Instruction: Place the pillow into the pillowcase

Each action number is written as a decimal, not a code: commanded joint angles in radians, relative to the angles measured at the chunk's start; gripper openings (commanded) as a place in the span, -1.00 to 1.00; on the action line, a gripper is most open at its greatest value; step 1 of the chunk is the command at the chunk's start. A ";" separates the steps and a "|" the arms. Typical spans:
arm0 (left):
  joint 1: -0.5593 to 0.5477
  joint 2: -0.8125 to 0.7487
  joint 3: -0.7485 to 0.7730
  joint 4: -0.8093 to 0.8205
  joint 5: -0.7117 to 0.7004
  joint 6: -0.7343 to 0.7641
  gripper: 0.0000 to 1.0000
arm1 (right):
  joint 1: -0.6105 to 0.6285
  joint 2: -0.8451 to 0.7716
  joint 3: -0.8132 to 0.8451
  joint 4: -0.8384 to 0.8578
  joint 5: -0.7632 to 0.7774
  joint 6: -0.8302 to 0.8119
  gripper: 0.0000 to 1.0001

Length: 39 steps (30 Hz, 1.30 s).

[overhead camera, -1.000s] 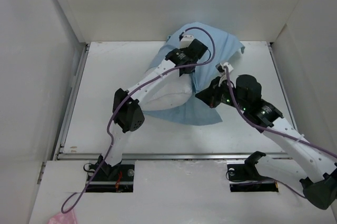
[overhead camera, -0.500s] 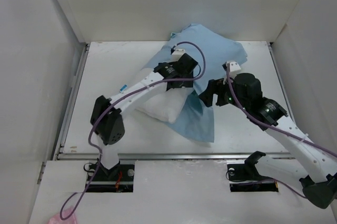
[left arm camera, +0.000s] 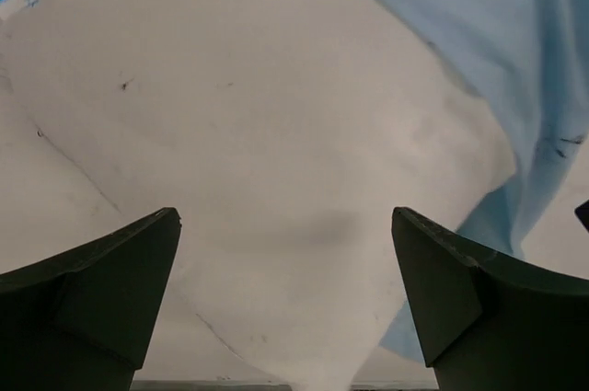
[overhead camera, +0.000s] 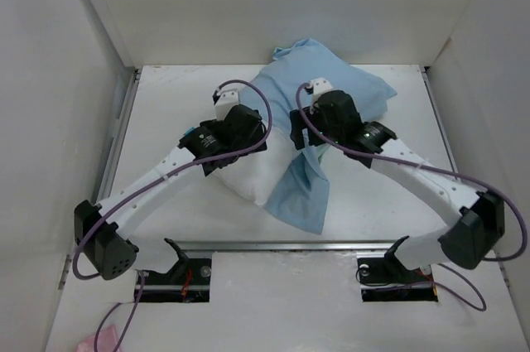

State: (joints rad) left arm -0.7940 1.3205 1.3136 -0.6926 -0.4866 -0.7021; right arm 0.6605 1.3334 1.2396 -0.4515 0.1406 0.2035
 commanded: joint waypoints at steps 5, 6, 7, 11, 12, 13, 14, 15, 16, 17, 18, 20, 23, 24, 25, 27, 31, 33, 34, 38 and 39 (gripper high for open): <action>0.107 0.097 -0.146 0.126 0.094 -0.045 0.95 | 0.099 0.176 0.156 0.054 0.043 -0.108 0.69; 0.120 0.117 -0.146 0.151 0.144 -0.015 0.77 | 0.109 0.188 0.156 0.054 0.075 -0.108 0.69; 0.121 0.138 -0.146 0.169 0.164 -0.004 0.65 | 0.110 0.197 0.156 0.039 0.146 -0.096 0.69; 0.096 0.262 -0.074 0.202 0.204 0.032 -0.08 | 0.110 0.207 0.091 0.002 0.333 -0.049 0.69; 0.079 0.281 -0.044 0.202 0.204 0.041 -0.23 | 0.110 0.178 0.068 -0.007 0.350 -0.049 0.69; 0.079 0.295 -0.031 0.202 0.204 0.041 -0.37 | 0.110 0.167 0.045 -0.007 0.359 -0.030 0.69; 0.067 0.310 -0.019 0.202 0.204 0.052 -0.69 | 0.110 0.167 0.006 -0.007 0.360 -0.021 0.69; 0.067 0.337 0.010 0.202 0.204 0.061 -0.84 | 0.110 0.153 -0.012 -0.007 0.360 -0.010 0.69; 0.067 0.348 0.022 0.191 0.204 0.061 -0.98 | 0.110 0.153 -0.029 -0.007 0.360 0.013 0.69; 0.067 0.359 0.035 0.191 0.204 0.061 -1.00 | 0.110 0.153 -0.046 0.003 0.360 0.025 0.69; 0.067 0.368 0.053 0.191 0.204 0.061 -1.00 | 0.110 0.165 -0.074 0.004 0.360 0.037 0.69; 0.067 0.378 0.065 0.191 0.204 0.061 -1.00 | 0.099 0.199 -0.083 0.004 0.350 0.057 0.69; 0.067 0.378 0.065 0.202 0.204 0.070 -1.00 | 0.088 0.240 -0.109 -0.035 0.413 0.091 0.53; 0.067 0.369 0.065 0.215 0.204 0.079 -1.00 | 0.088 0.240 -0.109 -0.045 0.428 0.091 0.41; 0.067 0.368 0.075 0.215 0.204 0.079 -1.00 | 0.077 0.250 -0.118 -0.046 0.439 0.106 0.30; 0.067 0.368 0.088 0.235 0.204 0.094 -1.00 | 0.077 0.239 -0.132 -0.038 0.453 0.117 0.11; 0.067 0.359 0.099 0.268 0.229 0.134 -1.00 | 0.077 0.193 -0.155 0.031 0.552 0.137 -1.00; 0.067 0.359 0.099 0.286 0.244 0.147 -1.00 | 0.077 0.156 -0.155 0.066 0.553 0.128 -1.00; 0.067 0.359 0.110 0.286 0.244 0.147 -1.00 | 0.077 0.142 -0.146 0.066 0.525 0.096 -1.00; 0.067 0.382 0.162 0.338 0.298 0.167 -1.00 | 0.089 0.070 -0.034 0.033 0.126 -0.005 -1.00; 0.067 0.382 0.174 0.338 0.319 0.167 -1.00 | 0.090 0.056 -0.010 0.033 0.043 -0.019 -1.00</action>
State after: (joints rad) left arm -0.7200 1.6821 1.4082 -0.5201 -0.2470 -0.5613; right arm 0.7391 1.4681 1.1156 -0.4648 0.4622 0.2584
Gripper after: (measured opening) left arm 0.158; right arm 0.011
